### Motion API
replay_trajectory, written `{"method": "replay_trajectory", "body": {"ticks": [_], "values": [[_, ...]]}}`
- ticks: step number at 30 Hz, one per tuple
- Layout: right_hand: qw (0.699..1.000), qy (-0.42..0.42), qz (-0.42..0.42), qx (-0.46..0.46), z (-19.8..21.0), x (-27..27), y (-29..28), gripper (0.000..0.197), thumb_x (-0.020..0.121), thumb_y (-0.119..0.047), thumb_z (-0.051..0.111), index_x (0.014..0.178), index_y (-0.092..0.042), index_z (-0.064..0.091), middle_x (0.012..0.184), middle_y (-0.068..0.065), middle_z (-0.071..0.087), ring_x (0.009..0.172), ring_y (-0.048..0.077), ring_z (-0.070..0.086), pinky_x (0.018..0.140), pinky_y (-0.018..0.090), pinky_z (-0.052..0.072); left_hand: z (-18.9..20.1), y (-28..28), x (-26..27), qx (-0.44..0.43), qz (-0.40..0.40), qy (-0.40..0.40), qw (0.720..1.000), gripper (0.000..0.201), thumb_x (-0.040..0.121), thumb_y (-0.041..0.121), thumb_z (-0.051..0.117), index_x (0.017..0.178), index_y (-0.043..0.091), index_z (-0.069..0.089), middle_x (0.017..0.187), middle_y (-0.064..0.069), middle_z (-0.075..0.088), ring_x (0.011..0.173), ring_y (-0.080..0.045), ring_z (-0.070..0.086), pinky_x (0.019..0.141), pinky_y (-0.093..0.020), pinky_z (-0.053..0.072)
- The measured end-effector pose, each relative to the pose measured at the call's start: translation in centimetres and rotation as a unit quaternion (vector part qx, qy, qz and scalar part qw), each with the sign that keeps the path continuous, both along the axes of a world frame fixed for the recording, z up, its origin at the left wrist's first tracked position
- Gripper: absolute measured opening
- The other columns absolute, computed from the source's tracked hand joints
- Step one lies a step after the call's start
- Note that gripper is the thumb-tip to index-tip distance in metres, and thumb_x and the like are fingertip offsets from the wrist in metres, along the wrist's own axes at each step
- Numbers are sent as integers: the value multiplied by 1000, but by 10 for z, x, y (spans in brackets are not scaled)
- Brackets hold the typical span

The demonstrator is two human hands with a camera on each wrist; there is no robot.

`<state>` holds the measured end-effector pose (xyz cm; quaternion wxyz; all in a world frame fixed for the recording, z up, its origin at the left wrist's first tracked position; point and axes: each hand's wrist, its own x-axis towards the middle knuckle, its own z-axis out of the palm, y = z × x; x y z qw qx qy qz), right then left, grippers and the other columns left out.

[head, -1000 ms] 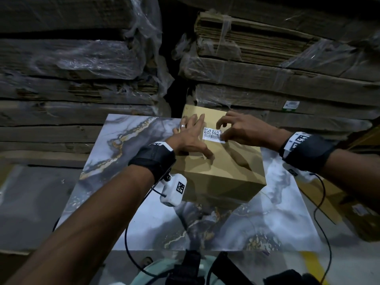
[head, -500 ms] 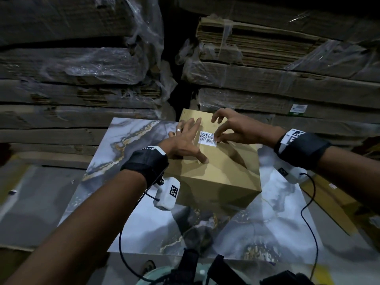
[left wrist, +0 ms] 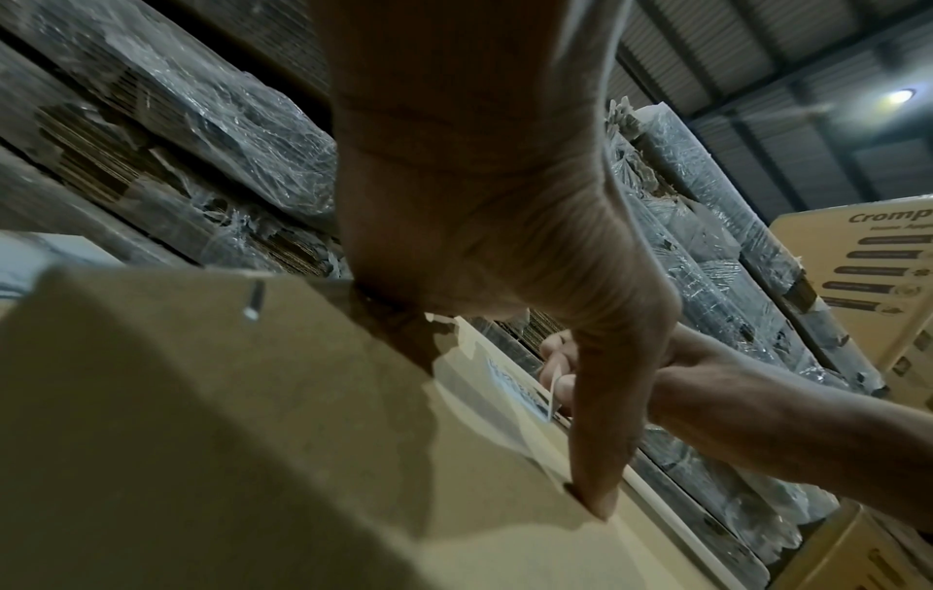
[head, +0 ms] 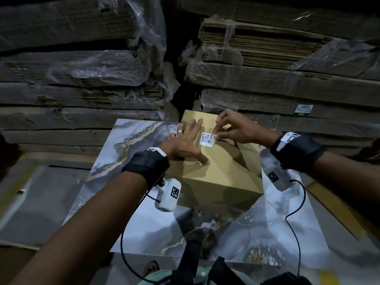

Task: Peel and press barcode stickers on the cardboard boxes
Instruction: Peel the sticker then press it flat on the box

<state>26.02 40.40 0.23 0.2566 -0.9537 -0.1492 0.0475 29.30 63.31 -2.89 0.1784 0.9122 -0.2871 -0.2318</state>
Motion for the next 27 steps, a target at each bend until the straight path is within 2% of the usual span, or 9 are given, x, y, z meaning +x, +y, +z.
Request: {"method": "replay_trajectory", "body": {"ticks": [5, 8, 11, 12, 15, 17, 20, 22, 27], "values": [[999, 7, -45, 14, 5, -10, 7, 14, 88, -21, 79, 102, -20, 78, 114, 0, 50, 107, 16, 51, 89, 29, 51, 0, 1, 0, -3, -3, 1, 1000, 147, 61, 59, 87, 157, 34, -21, 167, 5, -22, 152, -30, -24, 118, -68, -6], [998, -1, -58, 21, 5, -11, 10, 14, 89, -19, 78, 103, -15, 79, 106, 0, 54, 100, 16, 53, 76, 15, 46, 1, 1, -1, -6, -3, 1, 1000, 146, 62, 58, 88, 157, 33, -21, 167, 4, -21, 152, -30, -23, 118, -68, -5], [996, -28, -64, 46, -1, -11, 14, 9, 89, -12, 77, 96, -7, 80, 85, -4, 62, 81, 21, 57, 64, 12, 42, 2, 2, -1, -9, -4, 2, 1000, 146, 62, 58, 88, 157, 32, -20, 167, 3, -21, 152, -31, -23, 118, -68, -4], [995, -34, -71, 54, -5, -10, 14, 6, 89, -11, 77, 93, -8, 80, 83, -2, 66, 79, 24, 60, 63, 14, 43, 2, 2, -2, -9, -6, 2, 1000, 146, 63, 58, 87, 157, 32, -20, 167, 3, -22, 152, -31, -23, 118, -68, -4], [992, -44, -102, 63, -13, -7, 14, 4, 87, -13, 78, 91, -12, 80, 86, 5, 74, 81, 27, 65, 72, 38, 53, 4, 1, -3, -9, -7, 3, 1000, 144, 65, 56, 87, 157, 32, -20, 167, 2, -22, 152, -31, -24, 119, -67, -5], [990, -44, -124, 56, -16, -5, 14, 5, 87, -16, 77, 91, -14, 80, 88, 9, 74, 83, 26, 66, 75, 43, 55, 4, 1, -4, -12, -7, 2, 1000, 143, 65, 56, 87, 158, 32, -20, 167, 2, -22, 152, -31, -23, 118, -66, -5], [988, -31, -145, 44, -18, -5, 18, 4, 87, -26, 76, 86, -30, 77, 98, 13, 70, 91, 25, 62, 75, 39, 54, 4, 2, -5, -17, -5, 1, 1000, 143, 66, 56, 87, 158, 31, -20, 167, 2, -21, 152, -31, -22, 118, -65, -5], [984, -20, -169, 58, -23, -4, 19, 8, 85, -33, 75, 80, -38, 73, 102, 12, 67, 93, 23, 61, 74, 31, 51, 4, 2, -6, -20, -3, 0, 1000, 143, 66, 57, 87, 158, 31, -20, 167, 2, -21, 153, -31, -21, 118, -64, -5], [968, -10, -225, 108, -26, -8, 27, 3, 91, -20, 73, 91, -23, 75, 102, 12, 67, 86, 19, 68, 65, 21, 53, 5, 2, -6, -20, -5, 1, 1000, 143, 66, 57, 87, 158, 31, -20, 167, 1, -21, 153, -32, -21, 117, -65, -6]]}}
